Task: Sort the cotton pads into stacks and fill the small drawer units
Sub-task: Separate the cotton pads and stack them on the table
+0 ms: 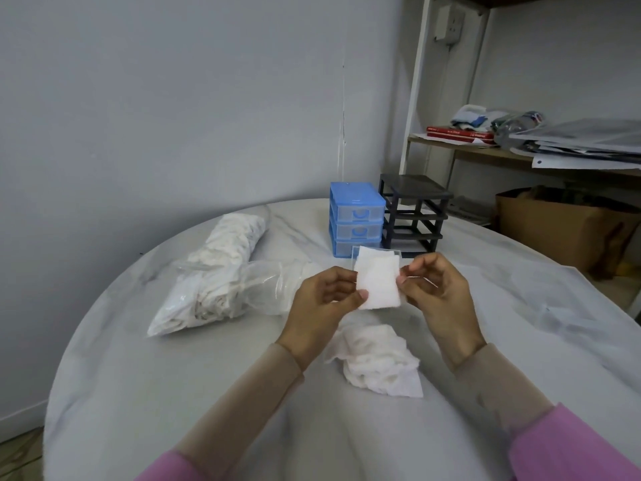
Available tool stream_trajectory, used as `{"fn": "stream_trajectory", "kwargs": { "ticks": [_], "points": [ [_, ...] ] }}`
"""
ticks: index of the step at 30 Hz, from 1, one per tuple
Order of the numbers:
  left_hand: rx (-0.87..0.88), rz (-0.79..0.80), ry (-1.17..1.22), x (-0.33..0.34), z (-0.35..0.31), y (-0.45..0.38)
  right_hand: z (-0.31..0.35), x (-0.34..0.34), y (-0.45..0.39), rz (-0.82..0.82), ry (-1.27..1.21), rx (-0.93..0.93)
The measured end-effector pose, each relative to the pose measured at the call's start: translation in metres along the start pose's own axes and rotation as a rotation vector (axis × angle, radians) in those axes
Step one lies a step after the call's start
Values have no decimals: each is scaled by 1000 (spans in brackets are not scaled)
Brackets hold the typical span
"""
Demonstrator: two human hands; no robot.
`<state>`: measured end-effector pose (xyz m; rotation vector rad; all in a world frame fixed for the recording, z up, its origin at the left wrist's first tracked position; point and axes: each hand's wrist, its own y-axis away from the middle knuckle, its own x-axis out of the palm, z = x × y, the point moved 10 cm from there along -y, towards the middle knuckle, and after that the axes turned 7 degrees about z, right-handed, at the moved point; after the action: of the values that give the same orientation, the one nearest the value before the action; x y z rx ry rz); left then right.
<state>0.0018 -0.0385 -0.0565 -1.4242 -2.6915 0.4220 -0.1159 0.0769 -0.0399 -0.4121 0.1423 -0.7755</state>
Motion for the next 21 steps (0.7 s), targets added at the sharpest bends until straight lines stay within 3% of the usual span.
{"fn": "stream_trajectory", "kwargs": {
  "ticks": [5, 15, 21],
  "points": [
    [16, -72, 2, -10, 3, 2, 0, 8, 1, 69, 46, -36],
    [-90, -125, 319, -10, 12, 7, 24, -12, 10, -111, 21, -99],
    [-124, -18, 303, 5, 13, 8, 26, 10, 10, 66, -70, -89]
  ]
}}
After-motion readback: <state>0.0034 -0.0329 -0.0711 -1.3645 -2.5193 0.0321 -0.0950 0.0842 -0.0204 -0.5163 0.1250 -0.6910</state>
